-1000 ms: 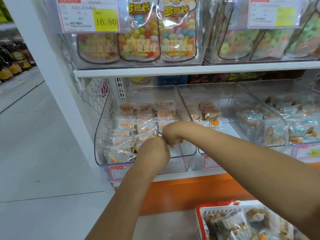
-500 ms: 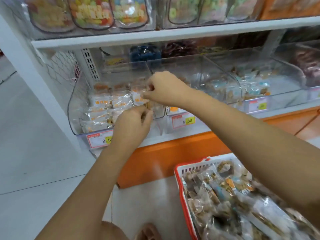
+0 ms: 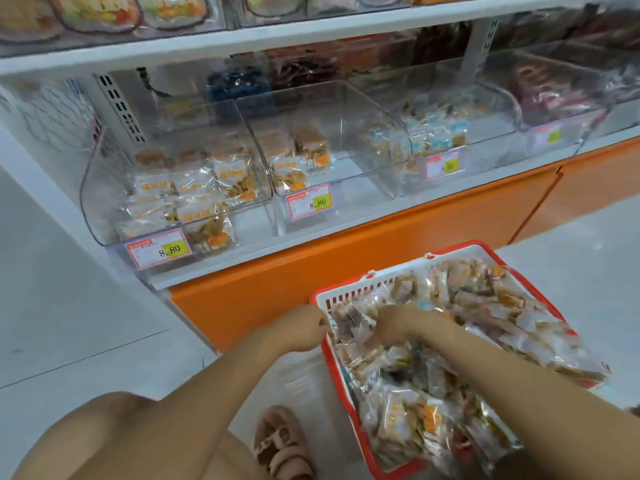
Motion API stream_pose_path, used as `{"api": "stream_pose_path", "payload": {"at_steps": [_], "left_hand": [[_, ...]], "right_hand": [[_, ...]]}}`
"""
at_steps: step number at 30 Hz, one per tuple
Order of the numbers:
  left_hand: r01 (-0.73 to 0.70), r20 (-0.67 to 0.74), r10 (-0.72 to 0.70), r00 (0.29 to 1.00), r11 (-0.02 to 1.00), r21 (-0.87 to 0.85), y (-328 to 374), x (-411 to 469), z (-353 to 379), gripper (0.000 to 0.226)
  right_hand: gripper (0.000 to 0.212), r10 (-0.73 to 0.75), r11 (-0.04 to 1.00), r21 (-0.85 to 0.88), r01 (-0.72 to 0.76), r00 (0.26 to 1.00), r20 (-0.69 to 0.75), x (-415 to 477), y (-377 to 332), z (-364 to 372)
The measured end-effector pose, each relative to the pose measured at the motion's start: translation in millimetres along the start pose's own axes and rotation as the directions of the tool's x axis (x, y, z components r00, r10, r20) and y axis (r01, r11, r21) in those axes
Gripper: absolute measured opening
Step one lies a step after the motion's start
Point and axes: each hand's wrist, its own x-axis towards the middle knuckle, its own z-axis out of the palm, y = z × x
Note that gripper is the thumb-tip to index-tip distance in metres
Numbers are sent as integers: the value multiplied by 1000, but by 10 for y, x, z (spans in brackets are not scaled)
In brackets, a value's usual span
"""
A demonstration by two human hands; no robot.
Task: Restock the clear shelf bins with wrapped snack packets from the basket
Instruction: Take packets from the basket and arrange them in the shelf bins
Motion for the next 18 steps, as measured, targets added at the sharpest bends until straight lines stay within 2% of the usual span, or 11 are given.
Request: {"api": "stream_pose_path", "payload": {"at_steps": [2, 6, 7, 9, 11, 12, 13, 14, 15, 16, 18], "left_hand": [[-5, 60, 6, 998, 1000, -4, 12, 39, 49, 27], [12, 106, -6, 994, 999, -53, -9, 134, 44, 31], [29, 123, -21, 992, 998, -62, -19, 148, 29, 32], [89, 118, -75, 990, 988, -124, -6, 159, -22, 30], [191, 82, -173, 981, 922, -337, 50, 97, -107, 32], [234, 104, -210, 972, 830, -507, 90, 55, -161, 42], [247, 157, -193, 969, 682, -688, 121, 28, -221, 55], [234, 195, -130, 972, 507, -830, 167, -6, -288, 65], [197, 186, -65, 980, 341, -919, 230, -46, -356, 66], [132, 129, -28, 991, 212, -968, 284, -75, -426, 58], [-21, -26, -66, 998, 65, -998, 361, -109, -555, 30]], "right_hand": [[79, 18, 984, 177, -16, 1000, -5, 84, -12, 241], [78, 65, 941, 335, -43, 996, -56, 213, -72, 369], [75, 71, 934, 354, -45, 996, -59, 210, -73, 330], [45, 42, 905, 424, 11, 993, -115, 162, -37, 207], [32, -3, 850, 500, 166, 951, -310, 68, 16, 68], [31, -27, 838, 463, 289, 869, -494, 31, 48, 25], [30, -56, 832, 364, 418, 717, -695, 6, 77, -6], [32, -109, 826, 213, 521, 520, -847, -24, 96, -32], [35, -172, 819, 55, 571, 336, -926, -77, 98, -54], [40, -237, 807, -74, 586, 206, -949, -107, 109, -62], [48, -300, 774, -187, 604, 91, -949, -194, 133, -75]]}}
